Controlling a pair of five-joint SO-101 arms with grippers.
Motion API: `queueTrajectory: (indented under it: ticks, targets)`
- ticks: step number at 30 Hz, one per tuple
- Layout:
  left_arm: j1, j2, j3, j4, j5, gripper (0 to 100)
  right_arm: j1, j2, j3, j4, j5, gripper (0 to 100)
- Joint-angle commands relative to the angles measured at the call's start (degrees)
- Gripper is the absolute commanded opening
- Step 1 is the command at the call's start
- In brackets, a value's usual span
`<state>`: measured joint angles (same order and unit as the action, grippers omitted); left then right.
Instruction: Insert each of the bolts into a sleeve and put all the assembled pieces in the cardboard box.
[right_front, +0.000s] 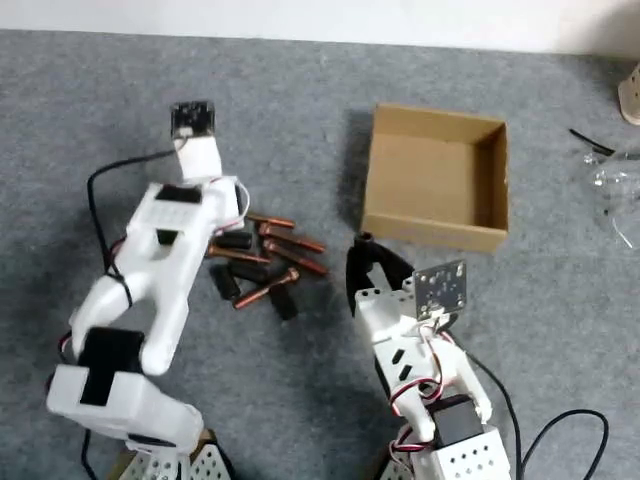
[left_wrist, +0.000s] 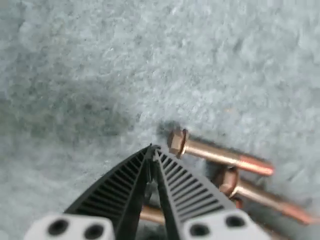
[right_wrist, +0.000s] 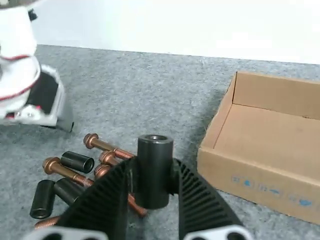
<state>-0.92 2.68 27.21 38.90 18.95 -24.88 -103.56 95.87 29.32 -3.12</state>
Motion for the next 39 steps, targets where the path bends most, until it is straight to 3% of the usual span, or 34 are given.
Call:
queueTrajectory:
  ticks: [1, 7, 16, 20, 23, 27, 34, 39]
  targets:
    - [1.1, 1.1, -10.07, 6.59, 7.56, 4, 0.66, -1.1, 1.98, -1.98, 0.7, 0.3]
    - [3.56, 3.38, -12.53, 12.13, 13.89, 21, 0.66, -1.1, 1.98, -1.98, 0.7, 0.3]
    - [10.77, 3.65, -12.35, 13.27, 16.09, 15, 0.66, -1.1, 1.98, -2.07, 0.7, 0.3]
    - [9.54, 3.74, -10.33, 9.76, 24.79, 9, 0.66, -1.1, 1.98, -2.07, 0.7, 0.4]
    - [8.66, 3.74, -5.32, 3.25, 29.8, 13, 0.66, -1.1, 1.98, -2.07, 0.7, 0.4]
    - [7.6, 3.74, -0.48, -3.16, 30.15, 19, 0.66, -1.1, 1.98, -2.07, 0.7, 0.4]
    - [4.53, 4.09, 0.4, -3.6, 31.74, 19, 0.66, -1.1, 1.98, -2.07, 0.7, 0.4]
    - [3.21, 11.82, -2.51, -5.19, 31.74, 19, 0.66, -1.1, 1.98, -2.07, 0.7, 0.4]
